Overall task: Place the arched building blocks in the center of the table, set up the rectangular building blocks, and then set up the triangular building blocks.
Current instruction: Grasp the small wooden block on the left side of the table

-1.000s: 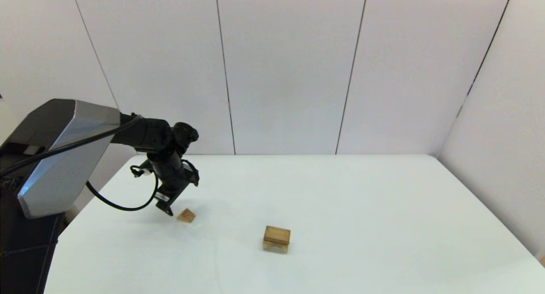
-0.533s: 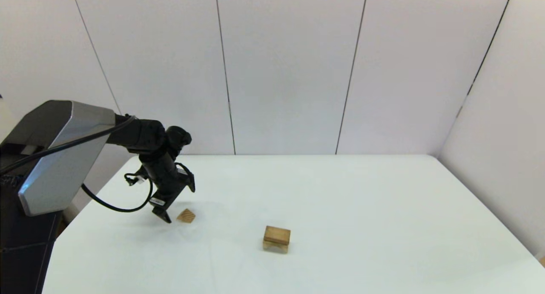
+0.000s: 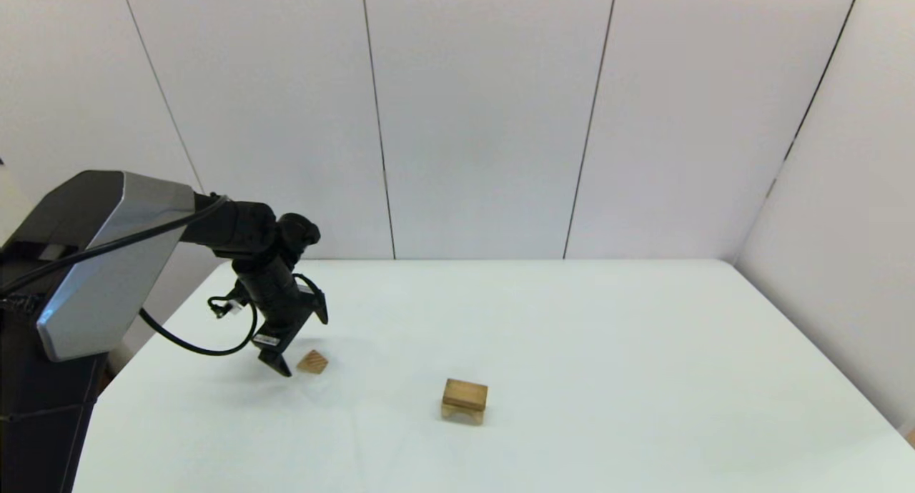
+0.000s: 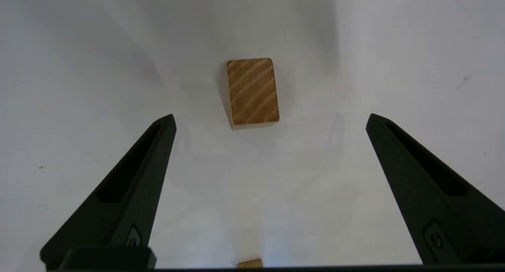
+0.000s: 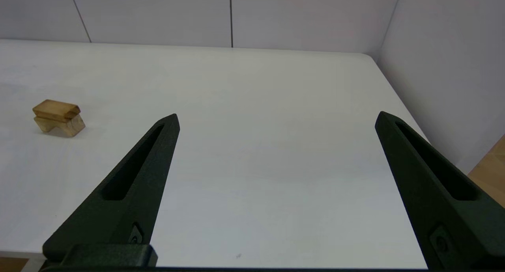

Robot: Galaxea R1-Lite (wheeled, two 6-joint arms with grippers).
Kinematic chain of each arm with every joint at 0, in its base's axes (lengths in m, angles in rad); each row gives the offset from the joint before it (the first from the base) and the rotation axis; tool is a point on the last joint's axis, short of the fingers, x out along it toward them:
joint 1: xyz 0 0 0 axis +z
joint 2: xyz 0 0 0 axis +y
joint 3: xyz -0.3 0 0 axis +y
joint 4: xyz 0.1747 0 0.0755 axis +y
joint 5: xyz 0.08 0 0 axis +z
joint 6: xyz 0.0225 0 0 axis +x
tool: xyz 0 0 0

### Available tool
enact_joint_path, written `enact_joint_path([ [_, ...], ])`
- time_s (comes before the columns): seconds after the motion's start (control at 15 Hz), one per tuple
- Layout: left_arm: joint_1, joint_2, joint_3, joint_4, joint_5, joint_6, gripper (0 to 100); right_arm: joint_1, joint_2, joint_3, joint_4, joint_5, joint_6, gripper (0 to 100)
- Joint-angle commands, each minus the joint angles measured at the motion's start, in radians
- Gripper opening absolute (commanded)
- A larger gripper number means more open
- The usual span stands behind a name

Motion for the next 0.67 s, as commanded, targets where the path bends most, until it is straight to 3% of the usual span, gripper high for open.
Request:
enact_joint_path([
  [0.07, 0.0, 0.02, -0.007, 0.006, 0.0, -0.03, 100, 0.0, -0.002, 0.002, 0.0, 0.0, -0.001, 100],
  [0.67, -0.002, 0.054, -0.024, 0.004, 0.0, -0.058, 100, 0.0, -0.002, 0.0, 0.0, 0.0, -0.001, 100],
])
